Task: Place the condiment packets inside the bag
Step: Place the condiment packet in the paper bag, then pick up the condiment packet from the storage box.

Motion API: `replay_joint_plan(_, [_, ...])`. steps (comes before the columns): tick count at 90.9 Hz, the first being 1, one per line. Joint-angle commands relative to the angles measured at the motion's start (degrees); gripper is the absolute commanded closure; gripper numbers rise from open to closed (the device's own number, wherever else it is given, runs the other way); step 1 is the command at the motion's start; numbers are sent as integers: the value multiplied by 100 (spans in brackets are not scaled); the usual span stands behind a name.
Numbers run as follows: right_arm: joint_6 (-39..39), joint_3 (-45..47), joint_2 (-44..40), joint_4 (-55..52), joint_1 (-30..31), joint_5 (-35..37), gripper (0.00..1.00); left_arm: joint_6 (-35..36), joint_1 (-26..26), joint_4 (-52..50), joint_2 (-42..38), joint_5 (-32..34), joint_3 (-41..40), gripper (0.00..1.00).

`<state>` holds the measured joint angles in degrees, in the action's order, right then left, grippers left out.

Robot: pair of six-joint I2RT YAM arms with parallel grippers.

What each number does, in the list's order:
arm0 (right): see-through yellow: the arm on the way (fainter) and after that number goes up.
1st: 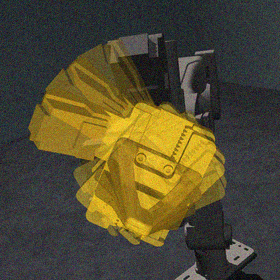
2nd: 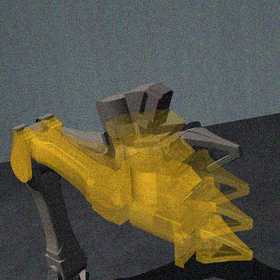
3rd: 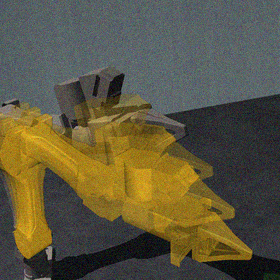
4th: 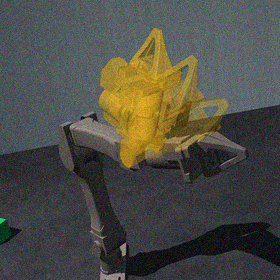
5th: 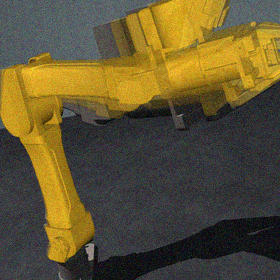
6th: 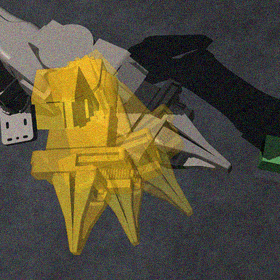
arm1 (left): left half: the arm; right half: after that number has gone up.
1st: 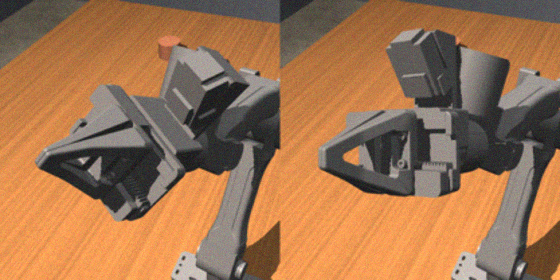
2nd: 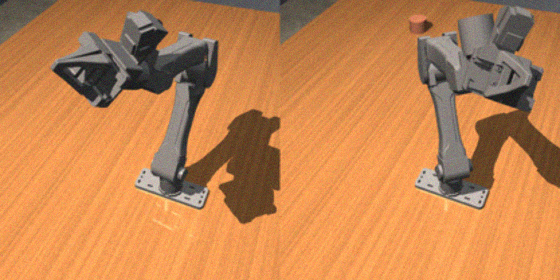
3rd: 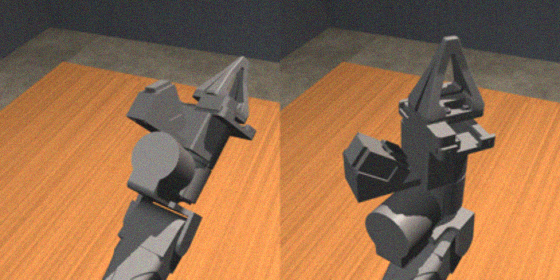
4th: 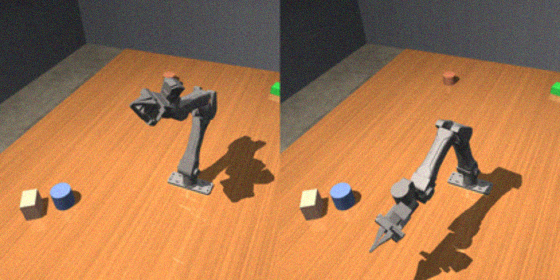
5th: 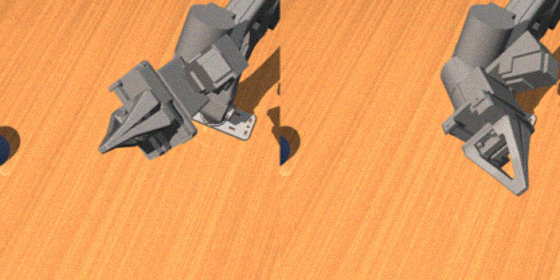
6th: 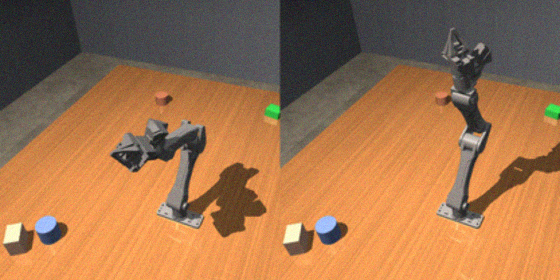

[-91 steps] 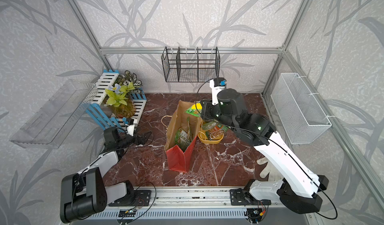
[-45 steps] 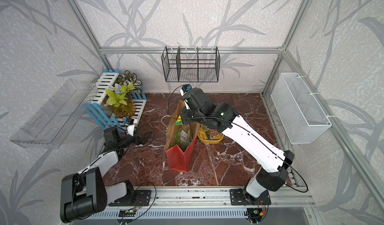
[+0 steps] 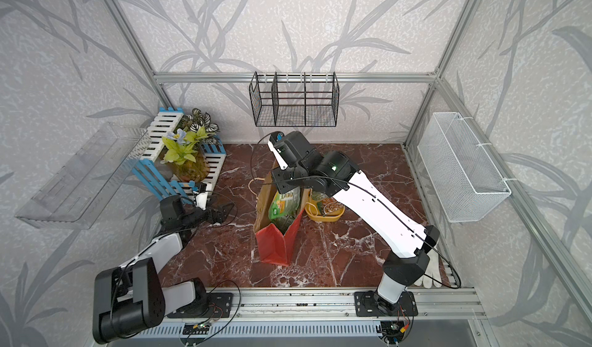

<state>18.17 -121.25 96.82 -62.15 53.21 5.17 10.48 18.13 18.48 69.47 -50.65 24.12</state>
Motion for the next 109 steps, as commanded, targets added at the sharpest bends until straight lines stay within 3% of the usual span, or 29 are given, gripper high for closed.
replay_joint_plan(1, [35,-110,-348,-9,25,306,52,59,17,26,-68,-109,-26,0])
replay_joint_plan(16, [275,402,-1048,327,-75,962,44,51,17,18,-48,-119,-22,0])
replay_joint_plan(37, [1079,1940,-1956,826,-1655,755,36,51,23,13,-19,-111,-3,0])
replay_joint_plan(53, [1679,3490,-2379,1684,-2796,366,20,51,16,9,-11,-121,1,0])
replay_joint_plan(81, [2239,4282,-1436,2450,-3008,250,19,59,15,6,-30,-107,-12,0])
replay_joint_plan(109, [3062,3996,-157,2626,-3003,202,19,68,15,1,-30,-120,-4,0])
